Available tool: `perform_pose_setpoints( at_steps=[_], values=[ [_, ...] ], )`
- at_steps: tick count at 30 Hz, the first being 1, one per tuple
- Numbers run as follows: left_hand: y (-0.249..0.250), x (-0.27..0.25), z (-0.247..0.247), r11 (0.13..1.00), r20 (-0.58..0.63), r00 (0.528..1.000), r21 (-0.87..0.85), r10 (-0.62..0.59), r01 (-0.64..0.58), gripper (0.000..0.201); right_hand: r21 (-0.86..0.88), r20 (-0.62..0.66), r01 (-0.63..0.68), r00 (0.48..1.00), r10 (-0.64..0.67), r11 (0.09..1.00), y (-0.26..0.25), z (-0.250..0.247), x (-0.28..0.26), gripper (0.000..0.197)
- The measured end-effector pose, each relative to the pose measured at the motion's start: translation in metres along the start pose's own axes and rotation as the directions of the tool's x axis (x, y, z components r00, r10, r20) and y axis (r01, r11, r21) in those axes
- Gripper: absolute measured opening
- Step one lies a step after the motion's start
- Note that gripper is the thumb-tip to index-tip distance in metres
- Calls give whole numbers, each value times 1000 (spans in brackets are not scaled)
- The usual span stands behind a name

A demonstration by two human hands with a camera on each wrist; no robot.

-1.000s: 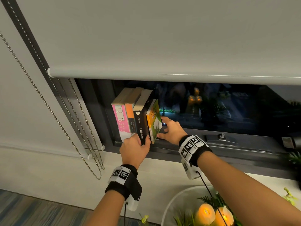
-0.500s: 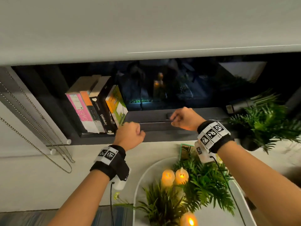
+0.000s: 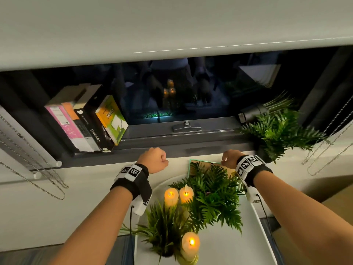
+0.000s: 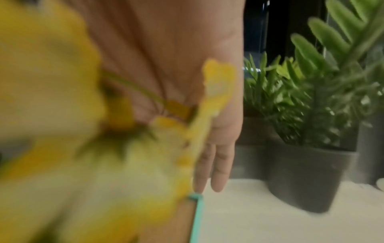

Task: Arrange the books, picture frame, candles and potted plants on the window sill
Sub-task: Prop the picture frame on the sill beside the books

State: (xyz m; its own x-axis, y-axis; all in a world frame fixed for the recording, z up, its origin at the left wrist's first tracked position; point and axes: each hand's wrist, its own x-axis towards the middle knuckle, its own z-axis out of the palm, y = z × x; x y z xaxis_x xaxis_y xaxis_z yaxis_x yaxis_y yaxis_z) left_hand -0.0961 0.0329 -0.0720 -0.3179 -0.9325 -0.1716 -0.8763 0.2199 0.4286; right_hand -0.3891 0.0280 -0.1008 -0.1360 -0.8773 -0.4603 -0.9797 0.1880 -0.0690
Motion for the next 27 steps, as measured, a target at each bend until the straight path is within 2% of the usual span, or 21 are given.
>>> perform_pose_setpoints(
  at_steps=[2, 5, 7, 10, 13, 15, 17, 19, 24, 27],
  values=[
    [5, 0, 2, 1000, 10, 1000, -9, -2, 2, 20, -34, 27, -14, 1000, 15, 999, 15, 18, 21, 43],
    [9, 0, 5, 1000, 16, 1000, -22, 6, -6, 20, -66, 35, -47, 998, 50, 997, 59, 72, 113, 47],
    [9, 0, 6, 1000, 8, 1000, -26, 7, -7, 20, -35, 75, -71, 994, 73, 997, 77, 96, 156, 37],
    [8, 0, 6, 1000, -9, 1000, -22, -4, 4, 19, -37, 122, -136, 983, 140, 990, 73, 88, 141, 41],
    [9, 2, 6, 1000, -15, 1000, -24, -13, 12, 18, -48, 88, -114, 989, 118, 992, 93, 107, 164, 50],
    [10, 4, 5, 1000, -17, 1000, -22, -10, 10, 18, -76, 56, -115, 991, 119, 990, 75, 80, 127, 46],
    [10, 7, 3, 1000, -25, 1000, -25, -6, 5, 20, -38, 11, -42, 999, 43, 998, 48, 34, 63, 38],
    [11, 11, 1, 1000, -31, 1000, -21, 2, -3, 19, -7, 37, -14, 999, 14, 1000, 29, 1, 24, 36],
    [13, 16, 0, 999, -27, 999, -20, 33, -34, 18, 140, -33, 1, 999, 4, 990, 22, -25, 2, 30],
    [17, 15, 1, 998, -24, 998, -22, 54, -55, 17, 224, -109, 23, 994, 2, 974, 18, -39, -10, 9]
  ],
)
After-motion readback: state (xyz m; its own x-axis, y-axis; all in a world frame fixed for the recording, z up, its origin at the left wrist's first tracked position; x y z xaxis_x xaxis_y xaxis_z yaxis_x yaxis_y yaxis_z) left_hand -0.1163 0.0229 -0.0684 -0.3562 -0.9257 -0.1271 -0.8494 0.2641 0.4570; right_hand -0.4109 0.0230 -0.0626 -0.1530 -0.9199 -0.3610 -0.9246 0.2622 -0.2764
